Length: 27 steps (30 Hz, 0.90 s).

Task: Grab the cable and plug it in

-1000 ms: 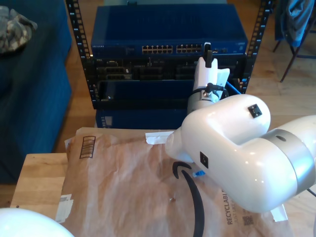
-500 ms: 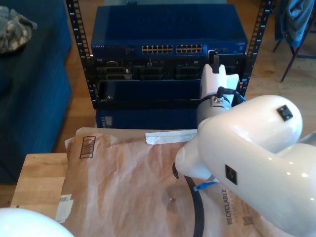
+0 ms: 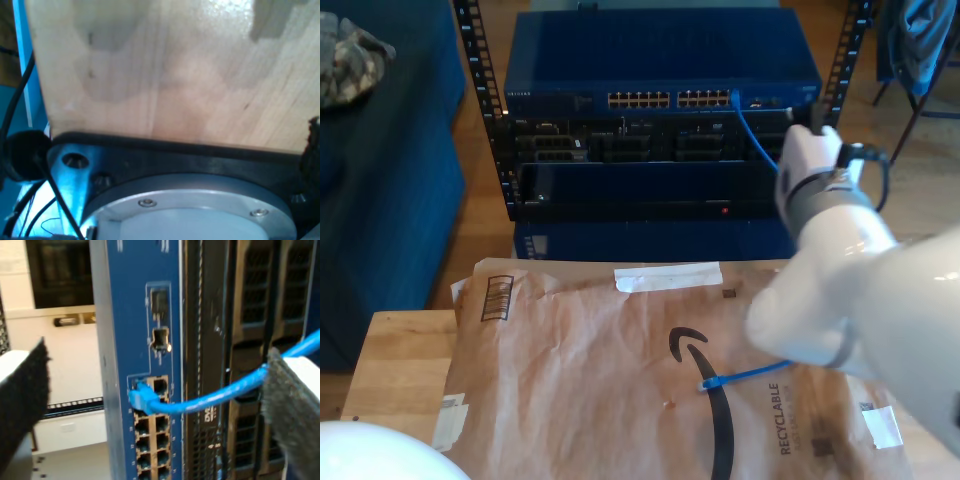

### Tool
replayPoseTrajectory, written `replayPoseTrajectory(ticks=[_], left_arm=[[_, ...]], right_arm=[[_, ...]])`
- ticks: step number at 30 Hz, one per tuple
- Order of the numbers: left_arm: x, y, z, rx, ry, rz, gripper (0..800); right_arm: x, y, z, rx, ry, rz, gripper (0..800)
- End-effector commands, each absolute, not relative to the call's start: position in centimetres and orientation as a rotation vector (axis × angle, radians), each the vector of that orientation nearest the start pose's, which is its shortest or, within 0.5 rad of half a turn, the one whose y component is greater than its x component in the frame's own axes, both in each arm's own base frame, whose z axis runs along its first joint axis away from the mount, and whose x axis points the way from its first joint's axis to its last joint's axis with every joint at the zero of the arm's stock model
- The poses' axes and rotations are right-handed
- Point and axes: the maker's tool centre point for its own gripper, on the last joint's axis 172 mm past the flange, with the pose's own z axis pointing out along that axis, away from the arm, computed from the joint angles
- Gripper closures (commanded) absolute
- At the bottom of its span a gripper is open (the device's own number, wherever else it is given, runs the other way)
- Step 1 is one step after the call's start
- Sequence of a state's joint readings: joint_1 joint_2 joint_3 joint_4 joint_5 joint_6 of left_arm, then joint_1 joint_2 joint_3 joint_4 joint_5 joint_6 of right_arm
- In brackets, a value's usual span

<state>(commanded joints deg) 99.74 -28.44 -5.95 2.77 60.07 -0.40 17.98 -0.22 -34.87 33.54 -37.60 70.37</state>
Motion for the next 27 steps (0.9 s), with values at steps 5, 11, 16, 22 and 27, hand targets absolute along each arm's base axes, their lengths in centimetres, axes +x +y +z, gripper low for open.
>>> replayPoseTrajectory(ticks=[5,11,16,22,27], left_arm=[[-3.0,11.8,2.9,1.826,2.108,-0.450,0],[-3.0,11.8,2.9,1.826,2.108,-0.450,0],[-3.0,11.8,2.9,1.826,2.108,-0.450,0],[-3.0,11.8,2.9,1.826,2.108,-0.450,0],[-3.0,11.8,2.9,1.826,2.108,-0.450,0]], right_arm=[[55.9,0.2,28.7,-1.540,1.582,-1.036,57],[51.9,-9.4,27.9,-1.706,1.693,-0.982,4],[46.1,-17.4,25.9,-1.821,1.788,-0.961,4],[36.7,-27.9,22.2,-1.902,1.973,-0.861,4],[30.9,-32.3,21.3,-1.965,1.995,-0.734,3]])
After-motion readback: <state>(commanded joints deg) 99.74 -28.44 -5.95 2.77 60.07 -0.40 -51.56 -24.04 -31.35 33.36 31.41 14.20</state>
